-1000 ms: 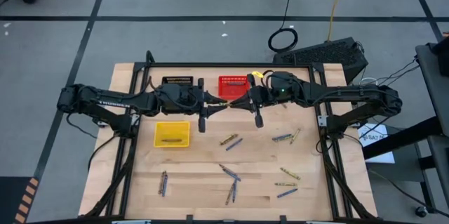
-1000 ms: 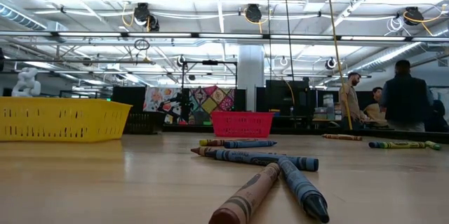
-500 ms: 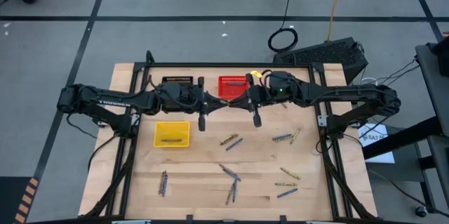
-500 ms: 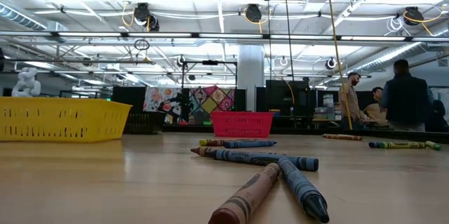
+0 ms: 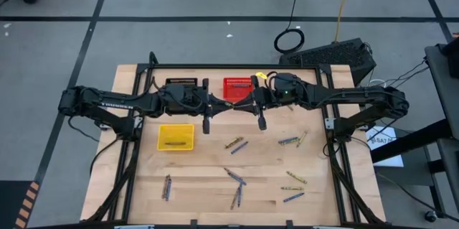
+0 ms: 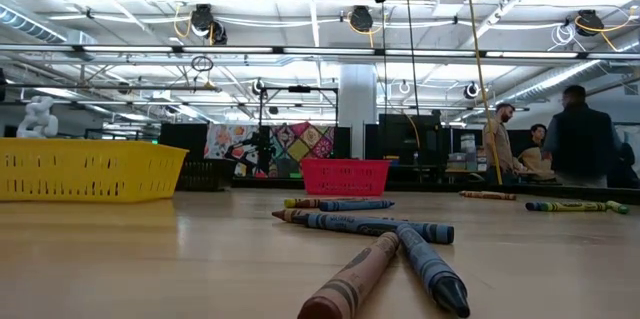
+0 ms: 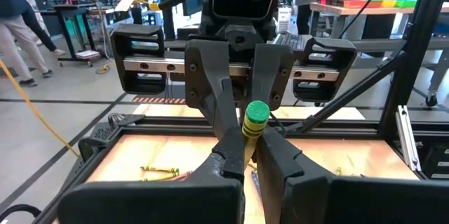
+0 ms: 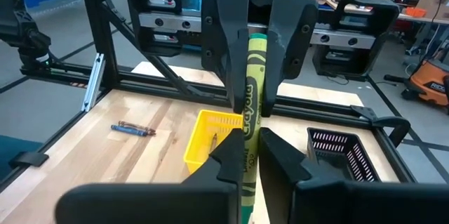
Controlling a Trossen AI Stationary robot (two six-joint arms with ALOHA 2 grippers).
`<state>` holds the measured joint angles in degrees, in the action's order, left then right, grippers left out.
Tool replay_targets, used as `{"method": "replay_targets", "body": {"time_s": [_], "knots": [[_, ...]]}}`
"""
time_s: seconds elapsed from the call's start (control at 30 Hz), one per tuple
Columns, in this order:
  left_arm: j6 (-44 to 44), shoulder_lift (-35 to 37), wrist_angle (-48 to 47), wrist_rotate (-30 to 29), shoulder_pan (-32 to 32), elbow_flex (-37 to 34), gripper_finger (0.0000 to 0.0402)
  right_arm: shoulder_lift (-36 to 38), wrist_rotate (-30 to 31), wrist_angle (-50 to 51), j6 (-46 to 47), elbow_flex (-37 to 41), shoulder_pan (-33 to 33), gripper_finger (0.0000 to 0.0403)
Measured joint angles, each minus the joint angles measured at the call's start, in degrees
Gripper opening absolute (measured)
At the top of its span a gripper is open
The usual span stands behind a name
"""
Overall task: Sort crayons
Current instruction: Put the green crayon into the black basket
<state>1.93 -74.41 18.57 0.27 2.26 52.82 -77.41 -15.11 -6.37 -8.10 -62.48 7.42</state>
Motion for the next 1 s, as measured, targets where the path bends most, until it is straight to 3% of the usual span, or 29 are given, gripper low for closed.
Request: {"method": "replay_targets", "body": {"time_s": [0.47,0.73,1.0], "knots": [[1.79,0.01,-4.41,-1.08,0.1,0.11,0.0011,-0.07,1.3,0.1,1.42,0.02,-0.04,0.009],[2.02,1.29,-19.92,-5.27,3.6,0.13,0.0011,-0.02,1.75,1.99,3.25,0.02,-0.04,0.0109],[3.51,1.4,-34.45,-5.51,9.67,0.13,0.0011,0.0,1.7,6.1,6.33,0.08,-0.04,0.0109]]}}
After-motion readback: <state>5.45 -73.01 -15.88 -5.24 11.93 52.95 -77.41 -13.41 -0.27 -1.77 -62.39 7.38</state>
